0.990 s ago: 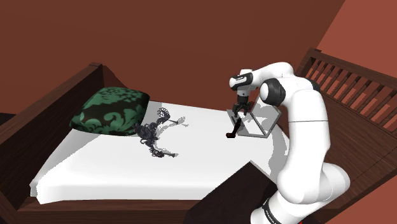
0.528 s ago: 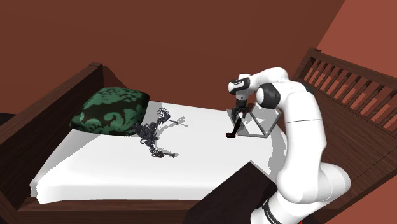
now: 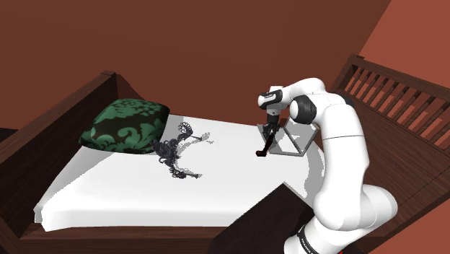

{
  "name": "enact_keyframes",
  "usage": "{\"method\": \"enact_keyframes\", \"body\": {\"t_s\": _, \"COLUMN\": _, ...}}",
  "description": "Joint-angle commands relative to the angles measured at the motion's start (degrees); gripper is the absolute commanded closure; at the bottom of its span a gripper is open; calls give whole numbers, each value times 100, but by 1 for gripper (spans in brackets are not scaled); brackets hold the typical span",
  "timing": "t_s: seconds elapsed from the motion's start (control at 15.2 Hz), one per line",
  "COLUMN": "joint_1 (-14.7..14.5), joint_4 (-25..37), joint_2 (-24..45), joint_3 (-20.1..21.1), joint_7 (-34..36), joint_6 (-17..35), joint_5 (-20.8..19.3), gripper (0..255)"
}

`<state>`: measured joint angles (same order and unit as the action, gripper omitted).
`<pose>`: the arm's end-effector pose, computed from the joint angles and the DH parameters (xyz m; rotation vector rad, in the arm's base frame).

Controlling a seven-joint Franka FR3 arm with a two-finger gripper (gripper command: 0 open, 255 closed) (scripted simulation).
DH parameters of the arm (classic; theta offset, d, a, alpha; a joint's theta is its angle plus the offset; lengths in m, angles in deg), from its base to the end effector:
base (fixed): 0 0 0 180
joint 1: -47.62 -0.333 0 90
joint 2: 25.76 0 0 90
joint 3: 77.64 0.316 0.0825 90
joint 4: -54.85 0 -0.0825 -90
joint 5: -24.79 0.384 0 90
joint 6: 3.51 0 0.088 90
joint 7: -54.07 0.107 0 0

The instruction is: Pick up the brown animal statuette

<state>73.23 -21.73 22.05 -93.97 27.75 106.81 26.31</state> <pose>0.5604 -0.4442 0.2268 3.0504 -0.3333 -0.4431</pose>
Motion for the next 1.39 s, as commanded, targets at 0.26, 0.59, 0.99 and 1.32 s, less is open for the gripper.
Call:
{"method": "enact_keyframes", "body": {"t_s": 0.26, "joint_1": -3, "joint_4": -11, "joint_2": -2, "joint_3": 3, "joint_7": 1, "joint_6": 1, "joint_5": 1, "gripper": 255}}
{"method": "enact_keyframes", "body": {"t_s": 0.59, "joint_1": -23, "joint_4": 29, "joint_2": -210, "joint_3": -28, "joint_7": -22, "joint_6": -244, "joint_5": -31, "gripper": 255}}
{"method": "enact_keyframes", "body": {"t_s": 0.99, "joint_1": -40, "joint_4": 139, "joint_2": -425, "joint_3": -61, "joint_7": -50, "joint_6": -563, "joint_5": -68, "gripper": 255}}
{"method": "enact_keyframes", "body": {"t_s": 1.32, "joint_1": -47, "joint_4": 249, "joint_2": -554, "joint_3": -82, "joint_7": -72, "joint_6": -798, "joint_5": -90, "gripper": 255}}
